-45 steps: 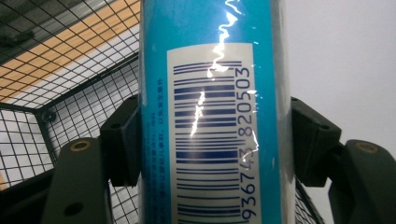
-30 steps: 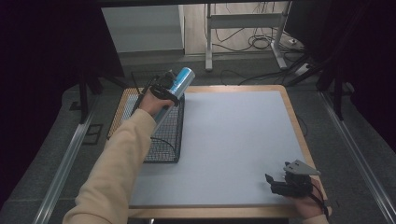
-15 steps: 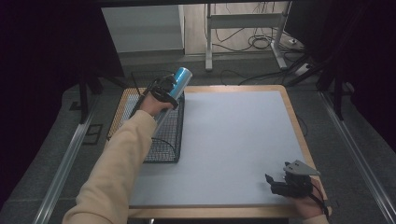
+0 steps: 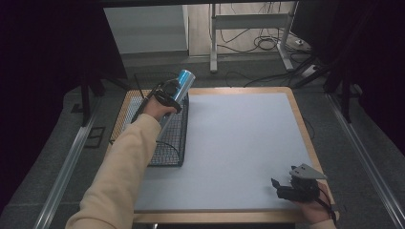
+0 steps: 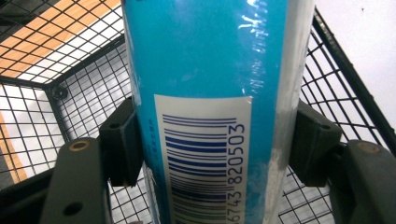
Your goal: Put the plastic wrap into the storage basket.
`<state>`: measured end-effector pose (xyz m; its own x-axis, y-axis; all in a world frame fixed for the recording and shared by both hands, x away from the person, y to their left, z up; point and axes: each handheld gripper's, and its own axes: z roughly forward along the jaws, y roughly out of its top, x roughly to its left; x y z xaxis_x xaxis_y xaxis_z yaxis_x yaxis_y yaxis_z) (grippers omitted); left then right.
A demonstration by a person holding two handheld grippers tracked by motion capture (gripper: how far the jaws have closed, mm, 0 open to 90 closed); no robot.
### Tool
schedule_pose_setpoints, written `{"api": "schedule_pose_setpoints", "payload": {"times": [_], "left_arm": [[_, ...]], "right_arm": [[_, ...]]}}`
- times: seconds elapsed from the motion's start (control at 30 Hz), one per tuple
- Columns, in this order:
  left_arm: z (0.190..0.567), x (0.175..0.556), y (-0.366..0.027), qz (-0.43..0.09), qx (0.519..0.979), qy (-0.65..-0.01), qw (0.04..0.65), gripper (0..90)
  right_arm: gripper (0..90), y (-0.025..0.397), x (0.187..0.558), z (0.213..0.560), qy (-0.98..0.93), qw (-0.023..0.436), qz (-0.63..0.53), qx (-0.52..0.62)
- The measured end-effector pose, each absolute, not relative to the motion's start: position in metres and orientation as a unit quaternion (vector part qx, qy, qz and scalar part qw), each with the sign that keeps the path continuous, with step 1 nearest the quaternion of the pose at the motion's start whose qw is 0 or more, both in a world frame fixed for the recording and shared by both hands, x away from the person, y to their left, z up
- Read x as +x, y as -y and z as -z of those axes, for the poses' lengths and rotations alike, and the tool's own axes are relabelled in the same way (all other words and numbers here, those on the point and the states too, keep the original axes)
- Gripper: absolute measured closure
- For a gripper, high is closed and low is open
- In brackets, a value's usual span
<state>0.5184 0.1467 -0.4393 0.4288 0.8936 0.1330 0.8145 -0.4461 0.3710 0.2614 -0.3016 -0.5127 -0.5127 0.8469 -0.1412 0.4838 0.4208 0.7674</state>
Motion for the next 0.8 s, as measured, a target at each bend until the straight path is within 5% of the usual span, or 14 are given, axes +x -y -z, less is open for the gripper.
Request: {"api": "schedule_pose_setpoints", "payload": {"times": [0.33, 0.8], "left_arm": [[0.424, 0.509, -0.148, -0.155, 0.830, -0.513, 0.153, 15.1], [0.392, 0.455, -0.151, -0.175, 0.820, -0.473, 0.272, 14.3]], "right_arm": [[13.6, 0.302, 0.261, 0.513, -0.799, 0.265, -0.341, 0.418], [13.6, 0.300, 0.260, 0.511, -0.797, 0.270, -0.341, 0.419]]}}
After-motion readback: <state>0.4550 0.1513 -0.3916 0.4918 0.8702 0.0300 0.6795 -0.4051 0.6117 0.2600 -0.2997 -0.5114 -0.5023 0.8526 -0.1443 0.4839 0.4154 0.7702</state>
